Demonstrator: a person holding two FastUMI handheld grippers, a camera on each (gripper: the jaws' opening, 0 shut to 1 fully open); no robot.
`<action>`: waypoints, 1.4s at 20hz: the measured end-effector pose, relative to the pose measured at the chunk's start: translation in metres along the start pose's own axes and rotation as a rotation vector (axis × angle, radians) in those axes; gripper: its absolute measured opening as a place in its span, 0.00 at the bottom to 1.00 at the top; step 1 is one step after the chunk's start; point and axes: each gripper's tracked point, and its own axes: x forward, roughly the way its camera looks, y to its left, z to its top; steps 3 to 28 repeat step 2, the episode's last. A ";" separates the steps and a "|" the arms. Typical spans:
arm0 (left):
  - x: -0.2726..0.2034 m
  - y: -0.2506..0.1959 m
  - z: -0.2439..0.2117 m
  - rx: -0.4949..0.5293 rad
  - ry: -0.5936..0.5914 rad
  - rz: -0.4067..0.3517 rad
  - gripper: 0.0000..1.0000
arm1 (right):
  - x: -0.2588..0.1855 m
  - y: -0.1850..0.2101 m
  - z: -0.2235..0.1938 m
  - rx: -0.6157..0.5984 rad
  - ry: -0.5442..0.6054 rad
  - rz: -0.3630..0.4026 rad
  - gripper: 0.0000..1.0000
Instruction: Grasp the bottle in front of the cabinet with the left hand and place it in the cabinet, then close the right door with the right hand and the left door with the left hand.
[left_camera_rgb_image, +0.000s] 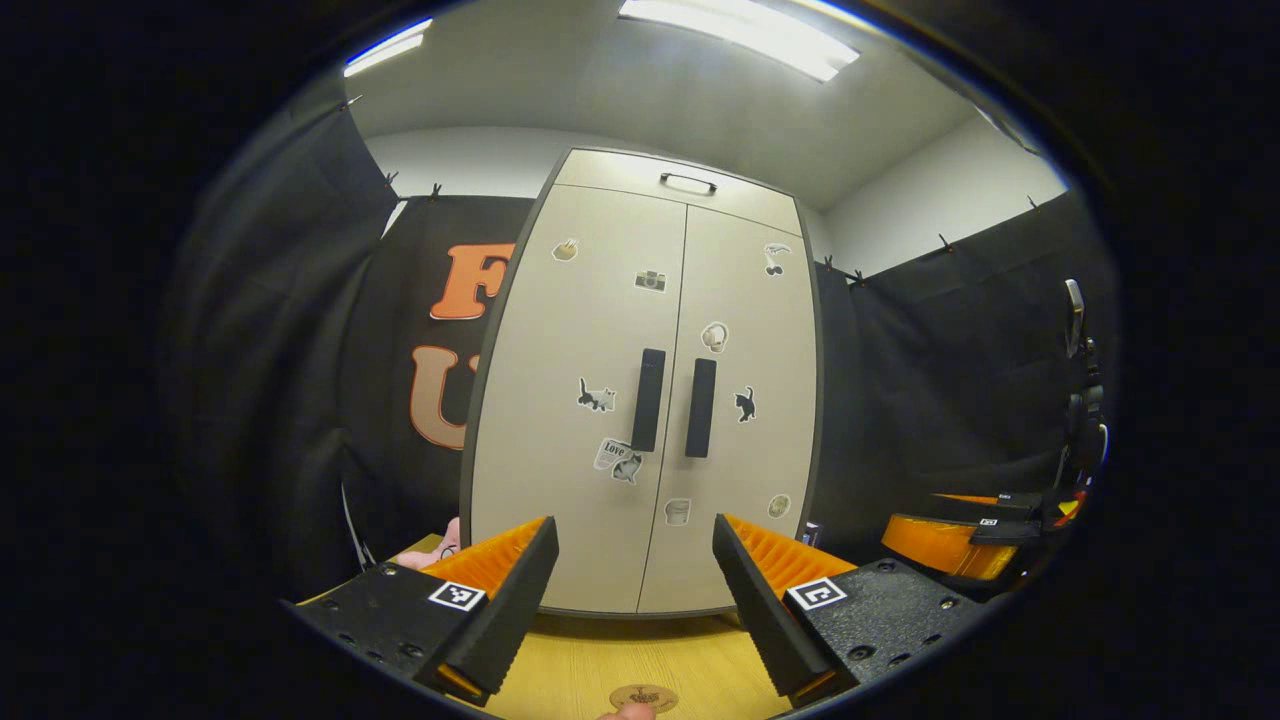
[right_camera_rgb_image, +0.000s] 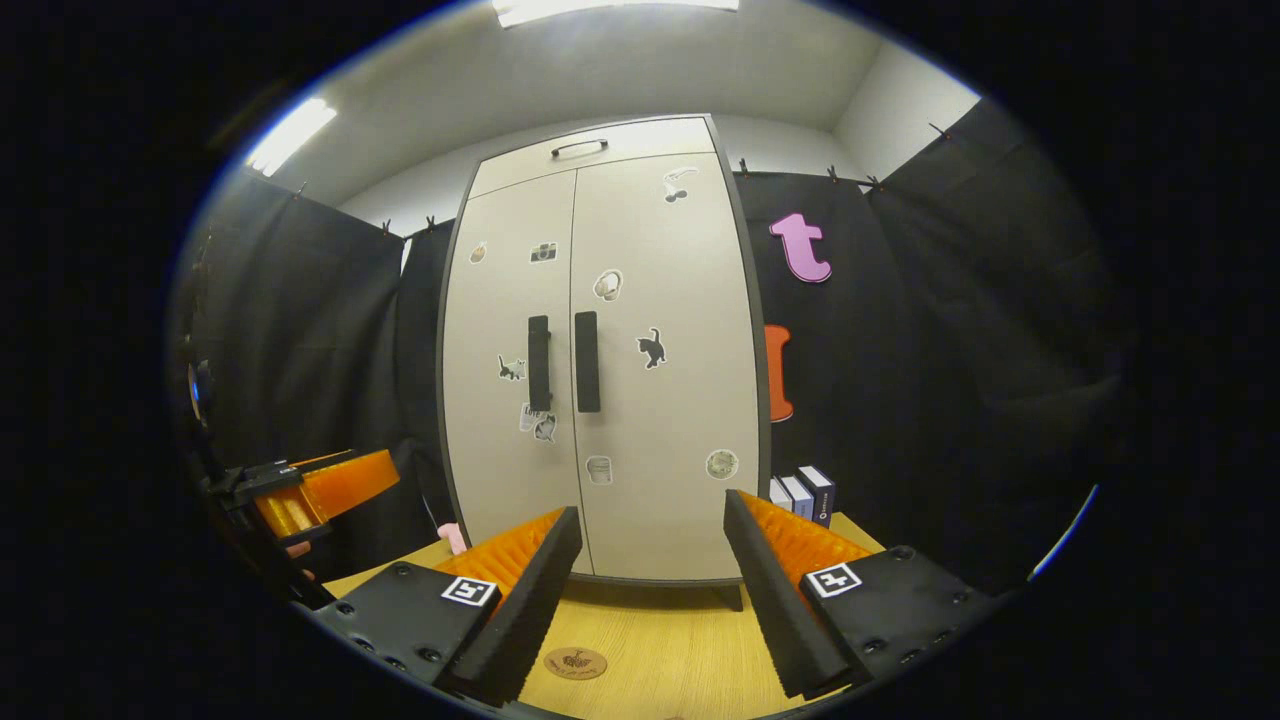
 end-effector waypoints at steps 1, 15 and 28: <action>0.000 0.000 -0.002 0.000 0.004 0.001 0.95 | 0.000 0.000 0.000 -0.001 0.000 0.000 0.96; 0.000 0.001 -0.002 0.001 0.006 0.003 0.95 | 0.000 0.000 0.000 -0.002 0.001 -0.001 0.96; 0.000 0.001 -0.002 0.001 0.006 0.003 0.95 | 0.000 0.000 0.000 -0.002 0.001 -0.001 0.96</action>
